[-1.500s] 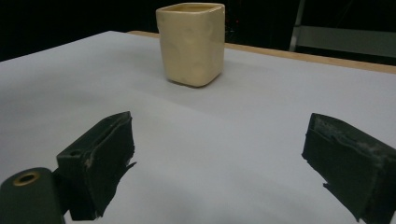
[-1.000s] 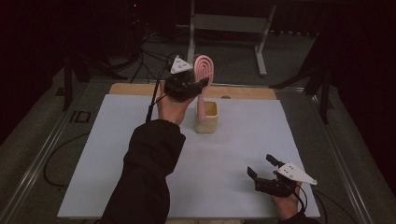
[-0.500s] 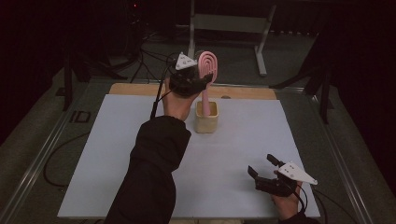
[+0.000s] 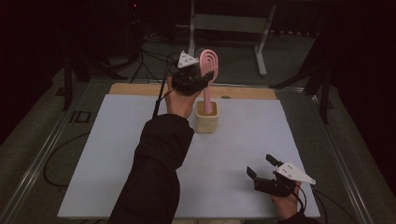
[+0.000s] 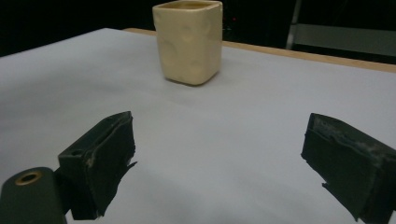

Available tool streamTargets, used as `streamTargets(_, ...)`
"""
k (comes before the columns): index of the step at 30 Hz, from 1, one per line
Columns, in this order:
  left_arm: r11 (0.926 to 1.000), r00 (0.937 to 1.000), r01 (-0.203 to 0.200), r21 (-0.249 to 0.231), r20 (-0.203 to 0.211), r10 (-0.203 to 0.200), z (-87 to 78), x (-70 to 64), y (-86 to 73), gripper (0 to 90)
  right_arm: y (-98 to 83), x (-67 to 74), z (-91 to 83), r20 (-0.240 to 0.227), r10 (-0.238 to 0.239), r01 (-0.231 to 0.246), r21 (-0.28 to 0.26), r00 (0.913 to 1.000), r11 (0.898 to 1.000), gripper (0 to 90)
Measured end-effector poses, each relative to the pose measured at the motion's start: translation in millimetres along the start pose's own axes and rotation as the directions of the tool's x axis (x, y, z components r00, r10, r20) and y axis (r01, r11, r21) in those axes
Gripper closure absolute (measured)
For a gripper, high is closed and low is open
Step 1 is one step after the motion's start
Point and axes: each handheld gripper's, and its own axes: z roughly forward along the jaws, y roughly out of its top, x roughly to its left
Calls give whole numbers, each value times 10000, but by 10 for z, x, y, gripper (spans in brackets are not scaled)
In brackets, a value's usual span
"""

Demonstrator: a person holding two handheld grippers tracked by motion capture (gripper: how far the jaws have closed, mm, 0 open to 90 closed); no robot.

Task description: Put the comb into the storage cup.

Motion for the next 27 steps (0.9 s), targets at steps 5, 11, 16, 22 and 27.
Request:
streamTargets(5,10000,10000,3,21,-3,-3,43,-20,-10,645,27,5,-19,-69,134,-135,-137,9999,9998,85)
streamTargets(11,9999,9999,102,22,116,-102,101,-28,-26,644,27,11,-10,-184,103,-104,-32,9998,9999,85)
streamTargets(16,9999,9998,162,47,75,-163,156,-48,-58,644,27,11,-11,-168,66,-66,-33,9998,10000,85)
streamTargets(22,9999,9999,112,14,-16,-112,212,-83,-85,644,23,8,-4,-165,20,-20,4,9999,10000,86)
streamTargets(27,9999,9998,108,55,-137,-107,243,-82,-114,644,24,6,-4,-123,13,-13,9,9999,10000,85)
